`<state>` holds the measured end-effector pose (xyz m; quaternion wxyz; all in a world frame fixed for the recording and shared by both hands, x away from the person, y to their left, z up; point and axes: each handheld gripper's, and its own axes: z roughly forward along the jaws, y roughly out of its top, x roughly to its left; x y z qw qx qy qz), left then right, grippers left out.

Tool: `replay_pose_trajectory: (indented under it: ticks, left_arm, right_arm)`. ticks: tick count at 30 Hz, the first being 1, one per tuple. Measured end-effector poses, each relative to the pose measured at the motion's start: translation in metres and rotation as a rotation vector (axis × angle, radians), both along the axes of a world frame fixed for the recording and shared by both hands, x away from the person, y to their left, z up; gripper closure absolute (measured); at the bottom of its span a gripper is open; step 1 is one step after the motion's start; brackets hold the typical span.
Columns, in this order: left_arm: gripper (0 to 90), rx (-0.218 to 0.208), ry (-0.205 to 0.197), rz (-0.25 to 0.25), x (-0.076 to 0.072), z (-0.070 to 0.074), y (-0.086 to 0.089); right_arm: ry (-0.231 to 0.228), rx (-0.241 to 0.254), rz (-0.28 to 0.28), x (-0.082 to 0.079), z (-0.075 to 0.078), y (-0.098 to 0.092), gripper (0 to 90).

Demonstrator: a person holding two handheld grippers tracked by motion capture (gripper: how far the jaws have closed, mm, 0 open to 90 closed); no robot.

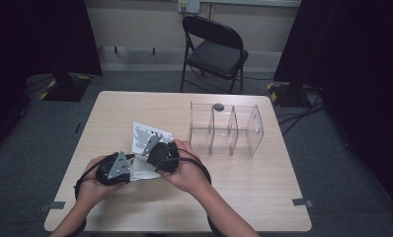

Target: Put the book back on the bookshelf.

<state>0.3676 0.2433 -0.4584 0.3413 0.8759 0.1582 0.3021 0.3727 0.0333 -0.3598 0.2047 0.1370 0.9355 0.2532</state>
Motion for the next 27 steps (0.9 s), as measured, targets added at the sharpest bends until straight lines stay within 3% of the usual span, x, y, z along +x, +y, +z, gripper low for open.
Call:
replay_pose_trajectory:
  ticks: [3,5,6,7,8,9,10,11,12,13,14,15,16,18,19,20,23,24,25,26,27]
  left_arm:
    - [52.8,-0.012,-0.007,0.003,-0.001,0.003,0.0]
    - [56.5,-0.008,0.02,0.006,0.0,0.005,0.0]
    - [56.5,-0.007,0.016,0.01,0.0,0.006,0.0]
    - [59.3,-0.012,0.022,0.033,0.0,0.008,0.003]
    - [60.2,-0.012,0.022,0.033,0.0,0.008,0.003]
    - [61.1,-0.025,0.042,0.053,0.001,0.008,0.007]
    - [62.2,-0.025,0.042,0.053,0.001,0.008,0.007]
    - [63.6,-0.06,0.066,0.077,0.002,0.01,0.013]
    - [66.8,-0.06,0.066,0.077,0.002,0.01,0.013]
    - [73.1,-0.037,0.097,0.093,0.001,0.013,0.017]
    - [75.9,-0.037,0.097,0.093,0.001,0.013,0.017]
    - [77.7,-0.062,0.137,0.077,0.002,0.013,0.022]
    - [81.1,-0.062,0.137,0.077,0.002,0.013,0.022]
    - [86.0,-0.032,0.169,0.065,0.001,0.012,0.023]
    - [88.6,-0.068,0.176,0.057,0.0,0.003,0.023]
    - [87.0,-0.068,0.176,0.057,0.0,0.003,0.023]
    - [82.8,-0.054,0.218,0.046,-0.002,-0.01,0.02]
    - [81.6,-0.054,0.218,0.046,-0.002,-0.01,0.02]
    - [76.8,-0.061,0.284,0.036,-0.001,-0.011,0.024]
    - [70.7,-0.061,0.284,0.036,-0.001,-0.011,0.024]
    - [64.4,-0.13,0.34,0.048,-0.004,-0.013,0.026]
  right_arm:
    - [0.009,0.014,0.008,0.0,-0.001,-0.002,55.2]
    - [0.026,0.064,0.036,-0.001,-0.001,-0.004,48.9]
    - [0.026,0.064,0.036,-0.001,-0.001,-0.004,48.9]
    - [0.066,0.119,0.049,0.0,0.002,-0.008,38.8]
    - [0.066,0.119,0.049,0.0,0.002,-0.008,38.8]
    - [0.065,0.183,0.036,-0.001,0.01,-0.016,35.8]
    - [0.065,0.183,0.036,-0.001,0.01,-0.016,35.8]
    - [0.047,0.194,0.028,-0.001,0.015,-0.024,33.5]
    - [0.047,0.194,0.028,-0.001,0.015,-0.024,33.5]
    - [0.059,0.219,0.008,-0.001,0.016,-0.035,32.7]
    - [0.059,0.219,0.008,-0.001,0.016,-0.035,32.7]
    - [0.052,0.242,-0.006,-0.001,0.014,-0.044,32.3]
    - [0.052,0.242,-0.006,-0.001,0.014,-0.044,32.3]
    - [0.071,0.272,-0.031,-0.001,0.011,-0.055,32.6]
    - [0.095,0.289,-0.048,-0.001,0.002,-0.064,33.8]
    - [0.095,0.289,-0.048,-0.001,0.002,-0.064,33.8]
    - [0.127,0.242,-0.041,-0.004,-0.024,-0.064,34.8]
    - [0.127,0.242,-0.041,-0.004,-0.024,-0.064,34.8]
    - [0.145,0.221,-0.047,-0.005,-0.04,-0.063,34.8]
    - [0.145,0.221,-0.047,-0.005,-0.04,-0.063,34.8]
    - [0.179,0.225,-0.047,-0.004,-0.053,-0.064,34.4]
